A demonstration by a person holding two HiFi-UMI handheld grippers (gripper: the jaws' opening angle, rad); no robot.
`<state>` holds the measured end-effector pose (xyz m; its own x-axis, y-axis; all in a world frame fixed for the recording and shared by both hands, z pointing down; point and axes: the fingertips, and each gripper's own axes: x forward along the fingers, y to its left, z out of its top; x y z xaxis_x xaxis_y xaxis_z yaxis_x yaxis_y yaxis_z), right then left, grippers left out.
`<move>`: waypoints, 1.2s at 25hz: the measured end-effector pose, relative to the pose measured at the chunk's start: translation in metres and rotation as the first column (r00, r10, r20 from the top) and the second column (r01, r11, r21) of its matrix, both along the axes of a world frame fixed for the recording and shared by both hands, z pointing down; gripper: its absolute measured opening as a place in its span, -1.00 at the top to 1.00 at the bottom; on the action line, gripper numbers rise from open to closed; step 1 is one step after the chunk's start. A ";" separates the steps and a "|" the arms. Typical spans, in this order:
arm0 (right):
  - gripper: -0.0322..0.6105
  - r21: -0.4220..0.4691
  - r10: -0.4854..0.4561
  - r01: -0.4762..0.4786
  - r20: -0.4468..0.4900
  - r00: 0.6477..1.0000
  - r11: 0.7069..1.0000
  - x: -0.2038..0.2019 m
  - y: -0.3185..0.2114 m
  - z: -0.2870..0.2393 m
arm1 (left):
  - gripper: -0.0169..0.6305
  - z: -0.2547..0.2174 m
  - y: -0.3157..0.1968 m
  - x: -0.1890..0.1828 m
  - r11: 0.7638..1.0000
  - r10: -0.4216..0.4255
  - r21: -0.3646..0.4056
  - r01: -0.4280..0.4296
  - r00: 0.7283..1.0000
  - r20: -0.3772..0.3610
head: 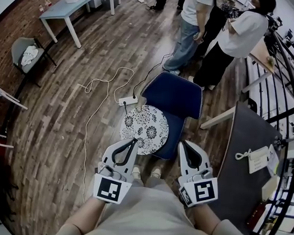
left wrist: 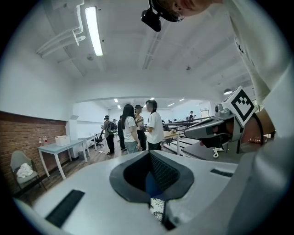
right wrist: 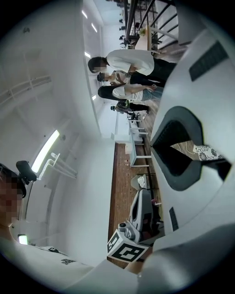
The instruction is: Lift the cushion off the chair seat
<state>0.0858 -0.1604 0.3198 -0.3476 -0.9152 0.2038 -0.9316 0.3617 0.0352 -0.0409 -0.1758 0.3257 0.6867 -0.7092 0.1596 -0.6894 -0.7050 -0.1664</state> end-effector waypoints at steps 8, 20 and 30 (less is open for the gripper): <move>0.89 -0.076 -0.003 0.003 -0.004 1.000 0.997 0.019 -0.040 0.045 | 0.93 0.022 -0.039 0.023 1.000 -0.019 -0.001 0.019 1.000 0.007; 0.39 -0.263 0.029 -0.022 0.023 0.999 0.964 0.058 -0.154 0.184 | 0.93 0.124 -0.135 0.046 0.997 -0.042 -0.061 0.045 0.998 0.053; 0.36 -0.360 0.028 -0.016 0.028 0.999 0.933 0.071 -0.229 0.333 | 0.94 0.270 -0.191 0.060 0.984 -0.074 -0.161 0.079 0.997 0.037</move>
